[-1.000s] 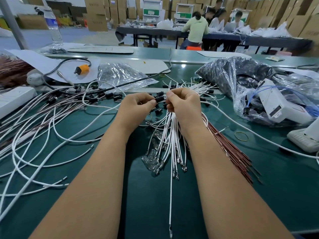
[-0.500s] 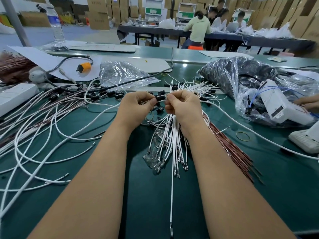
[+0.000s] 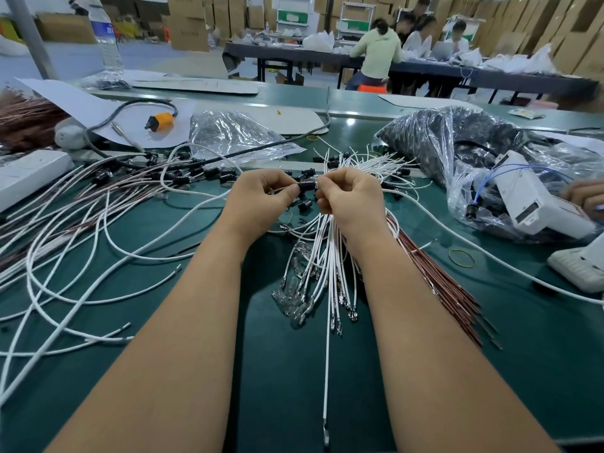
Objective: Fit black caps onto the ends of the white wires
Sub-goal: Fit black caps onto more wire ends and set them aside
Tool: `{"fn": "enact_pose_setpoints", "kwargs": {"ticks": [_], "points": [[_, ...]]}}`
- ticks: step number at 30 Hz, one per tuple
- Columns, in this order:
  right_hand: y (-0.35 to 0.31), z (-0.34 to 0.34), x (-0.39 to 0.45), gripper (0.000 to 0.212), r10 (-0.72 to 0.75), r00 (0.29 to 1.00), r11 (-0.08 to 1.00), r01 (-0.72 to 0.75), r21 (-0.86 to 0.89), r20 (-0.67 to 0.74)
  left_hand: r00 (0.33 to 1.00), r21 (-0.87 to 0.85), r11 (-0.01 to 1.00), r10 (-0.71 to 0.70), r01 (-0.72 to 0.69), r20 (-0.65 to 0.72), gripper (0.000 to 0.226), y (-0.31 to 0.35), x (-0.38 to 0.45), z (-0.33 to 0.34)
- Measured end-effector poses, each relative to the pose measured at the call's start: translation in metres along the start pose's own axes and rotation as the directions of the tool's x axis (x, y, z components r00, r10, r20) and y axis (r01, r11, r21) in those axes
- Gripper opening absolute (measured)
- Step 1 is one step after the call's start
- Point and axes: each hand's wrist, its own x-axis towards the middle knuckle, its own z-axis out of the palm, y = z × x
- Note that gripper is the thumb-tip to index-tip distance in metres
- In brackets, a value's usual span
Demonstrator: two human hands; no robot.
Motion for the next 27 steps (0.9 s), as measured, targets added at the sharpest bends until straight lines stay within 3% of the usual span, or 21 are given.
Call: {"fn": "enact_pose_setpoints", "kwargs": {"ticks": [5, 27], "points": [[-0.0004, 0.0004, -0.0014, 0.019, 0.022, 1.000, 1.000, -0.022, 0.006, -0.012, 0.998, 0.028, 0.998, 0.053, -0.053, -0.018, 0.015, 0.0019, -0.0016, 0.0004], [0.0025, 0.0004, -0.0067, 0.022, -0.016, 0.998, 0.999, 0.019, -0.048, 0.061, 0.996, -0.121, 0.989, -0.084, 0.087, 0.031, 0.018, 0.0079, -0.0074, 0.0021]]}}
